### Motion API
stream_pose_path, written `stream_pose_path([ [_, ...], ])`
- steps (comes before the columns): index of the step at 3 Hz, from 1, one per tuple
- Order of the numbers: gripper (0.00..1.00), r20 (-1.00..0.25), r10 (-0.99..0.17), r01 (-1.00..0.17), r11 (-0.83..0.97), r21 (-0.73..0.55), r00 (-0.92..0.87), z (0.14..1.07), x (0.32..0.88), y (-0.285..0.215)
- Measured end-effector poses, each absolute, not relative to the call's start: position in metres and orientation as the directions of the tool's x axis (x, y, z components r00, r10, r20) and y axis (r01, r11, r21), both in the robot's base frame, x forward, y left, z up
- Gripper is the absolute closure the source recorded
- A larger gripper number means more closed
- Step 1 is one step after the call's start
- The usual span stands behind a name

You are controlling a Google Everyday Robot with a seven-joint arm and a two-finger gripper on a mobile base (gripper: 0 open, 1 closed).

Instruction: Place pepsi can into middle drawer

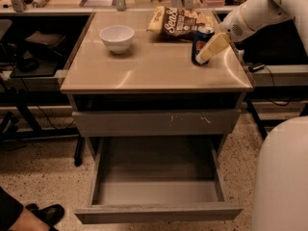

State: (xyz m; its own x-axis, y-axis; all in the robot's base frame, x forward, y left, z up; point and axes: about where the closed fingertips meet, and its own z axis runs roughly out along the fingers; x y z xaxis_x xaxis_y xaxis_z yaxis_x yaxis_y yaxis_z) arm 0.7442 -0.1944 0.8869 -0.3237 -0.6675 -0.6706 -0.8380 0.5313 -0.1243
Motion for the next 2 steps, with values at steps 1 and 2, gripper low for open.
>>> stream_pose_path([
  [1, 0.00, -0.707, -0.644, -0.846, 0.519, -0.121, -0.294, 0.8752, 0.7780, -0.1697],
  [2, 0.00, -0.708, -0.643, -0.846, 0.519, -0.123, -0.292, 0.8759, 0.7789, -0.1696],
])
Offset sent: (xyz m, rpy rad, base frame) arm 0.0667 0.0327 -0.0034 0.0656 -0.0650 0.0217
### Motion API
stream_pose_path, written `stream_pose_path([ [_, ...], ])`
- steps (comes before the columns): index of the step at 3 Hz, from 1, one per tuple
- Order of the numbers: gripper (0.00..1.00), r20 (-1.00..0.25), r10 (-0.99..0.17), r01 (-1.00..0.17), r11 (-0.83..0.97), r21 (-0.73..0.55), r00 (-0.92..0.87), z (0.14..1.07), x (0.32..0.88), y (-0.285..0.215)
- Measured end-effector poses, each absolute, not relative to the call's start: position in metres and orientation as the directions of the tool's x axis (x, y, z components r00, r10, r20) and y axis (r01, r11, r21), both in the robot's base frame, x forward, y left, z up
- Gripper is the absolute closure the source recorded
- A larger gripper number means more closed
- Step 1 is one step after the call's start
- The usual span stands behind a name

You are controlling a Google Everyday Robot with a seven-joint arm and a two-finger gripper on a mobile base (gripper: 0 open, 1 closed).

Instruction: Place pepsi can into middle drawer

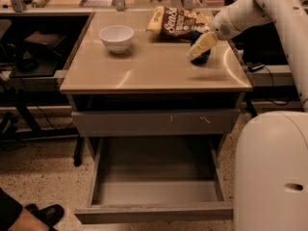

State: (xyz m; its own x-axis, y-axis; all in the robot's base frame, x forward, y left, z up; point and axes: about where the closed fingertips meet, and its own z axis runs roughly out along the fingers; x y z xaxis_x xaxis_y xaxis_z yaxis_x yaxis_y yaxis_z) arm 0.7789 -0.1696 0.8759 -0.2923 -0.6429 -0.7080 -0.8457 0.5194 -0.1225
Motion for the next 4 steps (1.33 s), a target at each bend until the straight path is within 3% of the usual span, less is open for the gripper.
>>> stream_pose_path([
  [1, 0.16, -0.708, -0.643, -0.846, 0.519, -0.122, -0.292, 0.8757, 0.7790, -0.1694],
  [4, 0.86, -0.709, -0.646, -0.856, 0.503, -0.118, -0.282, 0.8765, 0.7721, -0.1696],
])
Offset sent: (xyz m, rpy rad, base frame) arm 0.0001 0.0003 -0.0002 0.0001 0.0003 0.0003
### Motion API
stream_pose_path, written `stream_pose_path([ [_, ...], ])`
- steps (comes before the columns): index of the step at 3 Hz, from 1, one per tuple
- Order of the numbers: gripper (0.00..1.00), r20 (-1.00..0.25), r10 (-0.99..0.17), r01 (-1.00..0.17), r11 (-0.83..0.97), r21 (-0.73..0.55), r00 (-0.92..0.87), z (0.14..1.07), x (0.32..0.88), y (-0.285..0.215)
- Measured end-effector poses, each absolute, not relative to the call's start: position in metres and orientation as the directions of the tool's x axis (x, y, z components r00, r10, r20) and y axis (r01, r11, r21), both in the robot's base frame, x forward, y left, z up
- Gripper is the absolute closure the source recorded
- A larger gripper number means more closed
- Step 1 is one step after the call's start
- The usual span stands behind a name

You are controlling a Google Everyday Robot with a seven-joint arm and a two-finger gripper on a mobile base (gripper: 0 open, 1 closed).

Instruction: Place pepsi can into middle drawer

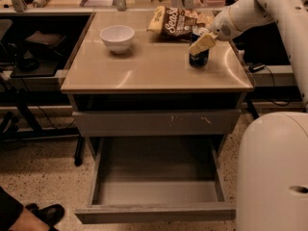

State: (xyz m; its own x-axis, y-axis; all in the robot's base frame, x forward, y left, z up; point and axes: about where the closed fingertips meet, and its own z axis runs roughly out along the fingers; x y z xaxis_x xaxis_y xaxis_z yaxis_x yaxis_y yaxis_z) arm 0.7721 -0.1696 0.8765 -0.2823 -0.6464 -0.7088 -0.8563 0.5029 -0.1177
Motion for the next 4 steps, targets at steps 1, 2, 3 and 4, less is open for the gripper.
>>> stream_pose_path([
  [1, 1.00, -0.750, -0.614, -0.875, 0.473, -0.101, -0.246, 0.889, 0.741, -0.182],
  [2, 1.00, -0.792, -0.566, -0.890, 0.450, -0.066, -0.227, 0.896, 0.687, -0.199],
  [3, 1.00, -0.798, -0.539, -0.894, 0.449, -0.001, -0.270, 0.886, 0.626, -0.215],
  [4, 1.00, -0.782, -0.543, -0.895, 0.445, 0.043, -0.307, 0.863, 0.615, -0.215],
])
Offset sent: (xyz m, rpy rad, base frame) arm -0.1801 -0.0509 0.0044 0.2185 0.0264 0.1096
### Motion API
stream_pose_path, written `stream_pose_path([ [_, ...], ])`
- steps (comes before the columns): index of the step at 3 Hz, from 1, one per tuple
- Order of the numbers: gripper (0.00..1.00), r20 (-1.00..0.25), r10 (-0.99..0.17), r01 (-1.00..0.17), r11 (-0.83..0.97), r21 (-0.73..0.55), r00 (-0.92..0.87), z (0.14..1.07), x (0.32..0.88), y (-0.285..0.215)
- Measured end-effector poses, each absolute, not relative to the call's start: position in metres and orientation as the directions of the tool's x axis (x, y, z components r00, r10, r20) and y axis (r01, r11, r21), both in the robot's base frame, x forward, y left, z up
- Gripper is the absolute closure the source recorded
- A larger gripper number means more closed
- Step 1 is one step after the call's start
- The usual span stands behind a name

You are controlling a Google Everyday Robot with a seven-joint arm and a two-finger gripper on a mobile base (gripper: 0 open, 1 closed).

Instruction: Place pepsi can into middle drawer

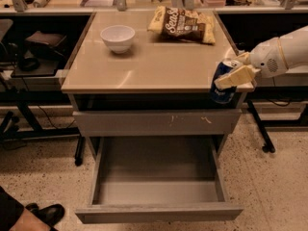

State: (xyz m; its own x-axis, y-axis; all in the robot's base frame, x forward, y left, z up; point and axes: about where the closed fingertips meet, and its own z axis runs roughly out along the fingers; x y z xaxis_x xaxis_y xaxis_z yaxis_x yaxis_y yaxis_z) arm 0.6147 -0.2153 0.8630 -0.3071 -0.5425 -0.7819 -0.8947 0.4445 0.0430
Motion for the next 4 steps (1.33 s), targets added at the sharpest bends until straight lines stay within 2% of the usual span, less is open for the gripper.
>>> stream_pose_path([
  [2, 1.00, -0.781, -0.552, -0.893, 0.450, 0.016, -0.292, 0.858, 0.599, -0.211],
  [4, 1.00, -0.795, -0.584, -0.801, 0.549, -0.238, -0.165, 0.887, 0.519, -0.212],
])
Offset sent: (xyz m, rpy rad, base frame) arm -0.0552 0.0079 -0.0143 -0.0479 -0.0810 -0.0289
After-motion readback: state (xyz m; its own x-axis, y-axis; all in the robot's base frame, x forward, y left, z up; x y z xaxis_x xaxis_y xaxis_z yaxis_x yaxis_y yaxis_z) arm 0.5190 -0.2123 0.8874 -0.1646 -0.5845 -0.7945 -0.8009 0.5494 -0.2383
